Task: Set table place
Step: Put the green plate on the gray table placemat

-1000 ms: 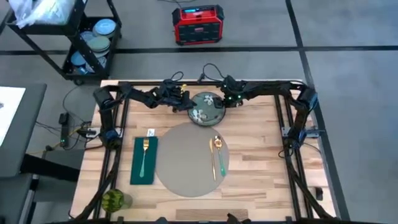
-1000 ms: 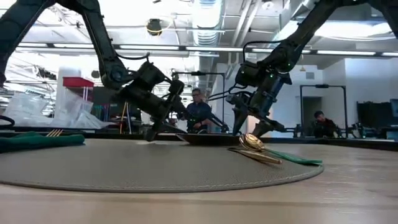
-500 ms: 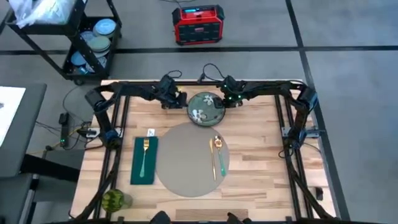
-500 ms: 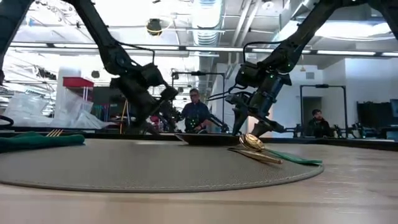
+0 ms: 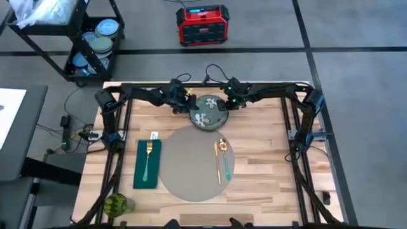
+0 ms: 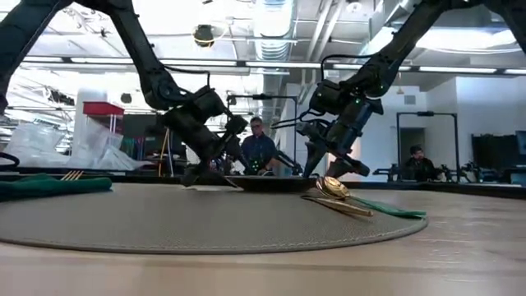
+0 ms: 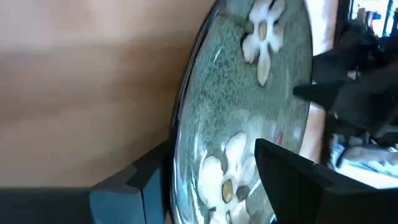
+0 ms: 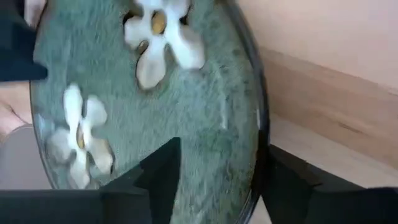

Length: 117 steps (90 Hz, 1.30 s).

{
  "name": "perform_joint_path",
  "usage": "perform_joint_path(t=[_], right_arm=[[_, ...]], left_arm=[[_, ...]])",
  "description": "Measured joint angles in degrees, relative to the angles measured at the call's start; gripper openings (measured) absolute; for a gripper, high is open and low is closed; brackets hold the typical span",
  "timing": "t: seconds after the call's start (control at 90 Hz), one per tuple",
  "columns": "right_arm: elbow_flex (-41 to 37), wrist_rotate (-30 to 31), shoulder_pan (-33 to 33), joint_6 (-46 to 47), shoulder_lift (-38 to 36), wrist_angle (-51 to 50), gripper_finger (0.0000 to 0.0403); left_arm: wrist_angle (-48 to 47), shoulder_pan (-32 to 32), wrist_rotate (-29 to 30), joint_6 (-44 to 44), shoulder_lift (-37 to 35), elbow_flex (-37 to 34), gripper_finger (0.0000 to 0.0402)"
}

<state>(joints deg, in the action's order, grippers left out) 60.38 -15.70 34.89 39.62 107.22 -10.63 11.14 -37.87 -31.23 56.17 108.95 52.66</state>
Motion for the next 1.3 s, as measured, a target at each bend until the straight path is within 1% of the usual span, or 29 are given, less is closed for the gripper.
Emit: perform_joint_path(t=[0.067,0.133,0.256,0.3,0.378,0.433,0.633,0.911,1.133,1.3], right_arm=[[0.0,-0.03,-0.19,0.34,0.23,-0.04,0.0116],[0.0,-0.38,-0.23,0.9,0.88,-0.11,0.0083],[0.14,-2.04,-0.45,-0.3,0.4,-0.58,0.0024],[0.15,-2.14,-0.45,-1.03,0.39,-0.46,0.0017],[0.15,-2.0,-0.34,-1.04,0.36,-0.94,0.0016],[0.1,-2.95,0.07,-0.85,0.65,-1.32,0.0016],[1.14,-4.97,0.18,-1.63,0.5,-3.64,0.0016],[4.59,-5.68,-1.57,-4.55,-2.26,-9.66,0.0013],[7.33,-8.6,-3.79,-5.72,-3.81,-12.05,0.0002],[9.54,-9.47,-8.32,-4.77,-4.05,-13.36,0.0002]], left_arm=[[-0.1,0.38,-0.02,-0.6,0.02,0.04,0.0179],[-0.61,0.35,-0.04,-0.75,0.02,0.04,0.0155],[-1.48,0.21,0.83,-0.95,-0.06,0.04,0.0093],[-1.48,-0.02,1.03,-0.97,-0.09,0.04,0.0069],[-1.51,-0.25,0.21,-2.54,-0.15,0.38,0.003],[-1.53,-0.28,0.03,-3.35,-0.13,1.03,0.0015],[-3.89,-0.08,-1.78,-2.79,-0.4,2.69,0.001],[-10.91,0.22,-3.24,-4.76,-5.11,3.3,0.0007],[-21.43,0.39,-3.4,-9.97,-11.57,3.32,0.0007],[-31.81,1.76,-2.67,-14.32,-16.93,2.74,0.0007]])
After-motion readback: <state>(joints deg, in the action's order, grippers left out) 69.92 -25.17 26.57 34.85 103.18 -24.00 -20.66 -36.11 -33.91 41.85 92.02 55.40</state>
